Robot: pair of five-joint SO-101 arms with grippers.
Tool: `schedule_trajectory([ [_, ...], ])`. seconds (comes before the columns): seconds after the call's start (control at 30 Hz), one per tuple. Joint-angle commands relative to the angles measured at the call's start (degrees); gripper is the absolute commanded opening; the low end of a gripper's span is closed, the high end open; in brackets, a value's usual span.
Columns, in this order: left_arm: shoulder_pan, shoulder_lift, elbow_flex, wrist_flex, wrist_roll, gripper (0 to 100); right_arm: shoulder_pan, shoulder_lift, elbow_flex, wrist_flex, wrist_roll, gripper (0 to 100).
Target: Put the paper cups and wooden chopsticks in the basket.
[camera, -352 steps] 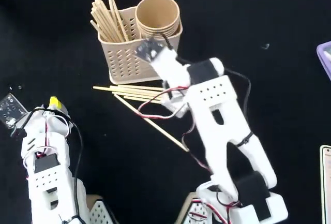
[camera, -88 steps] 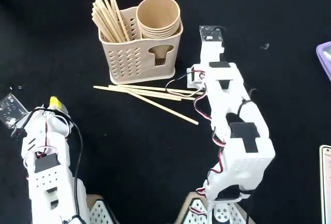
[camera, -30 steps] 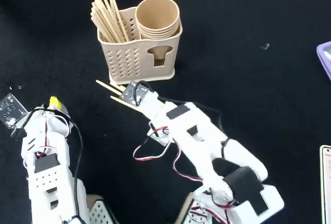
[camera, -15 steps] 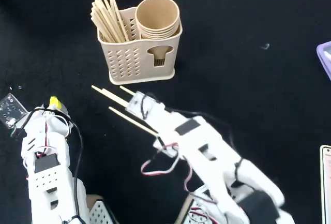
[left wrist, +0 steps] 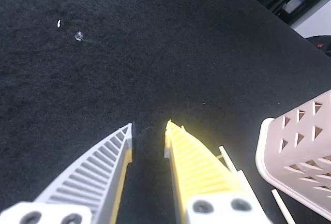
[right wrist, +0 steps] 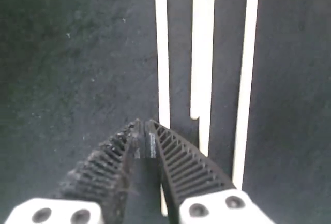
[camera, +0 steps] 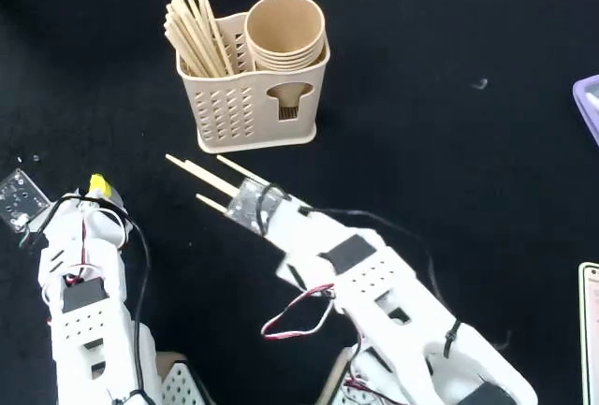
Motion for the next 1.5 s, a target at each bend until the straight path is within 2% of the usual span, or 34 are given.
schedule_trajectory([
  [0.0, -0.2, -0.8, -0.7, -1.5, 0.0, 12, -2.4, 3.8, -5.9, -2.8, -3.3, 9.4],
  [0.1, -0.2, -0.8, -0.7, -1.5, 0.0, 12, -5.9, 10.3, -9.0, -3.1, -3.5, 22.3],
  [0.17, -0.2, -0.8, -0.7, -1.5, 0.0, 12, -7.0, 14.9, -11.8, -3.3, -3.3, 25.8],
  [0.23, -0.2, -0.8, -0.7, -1.5, 0.0, 12, -6.9, 19.6, -15.6, -3.3, -3.2, 24.7],
  [0.37, -0.5, -0.8, -0.7, -1.5, 0.0, 12, -4.5, 29.1, -21.8, -5.0, 2.6, 23.0],
  [0.57, -0.5, -0.8, -0.8, -1.5, 0.0, 12, -3.3, 38.7, -27.3, -5.2, 2.9, 22.5],
  [0.63, -0.4, -0.8, -0.8, -1.5, 0.0, 12, -3.0, 38.3, -27.1, -4.9, 2.9, 19.2],
  [0.77, -0.4, -0.8, -0.8, -1.5, 0.0, 12, -3.5, 36.2, -25.1, -5.3, 2.9, 1.1],
  [0.97, -0.3, -0.8, -0.8, -1.5, 0.0, 12, -3.3, 30.6, -20.9, -5.3, 2.7, 1.1],
  [1.13, -0.3, -0.8, -0.8, -1.5, 0.0, 12, -3.1, 24.4, -17.9, -5.7, -0.8, 1.1],
  [1.33, -0.2, -0.8, -0.8, -1.5, 0.0, 12, 1.5, 18.5, -12.2, -14.6, -4.7, 1.1],
  [1.47, -0.2, -0.8, -0.8, -1.5, 0.0, 12, 4.0, 17.1, -11.2, -16.7, -5.5, 1.1],
])
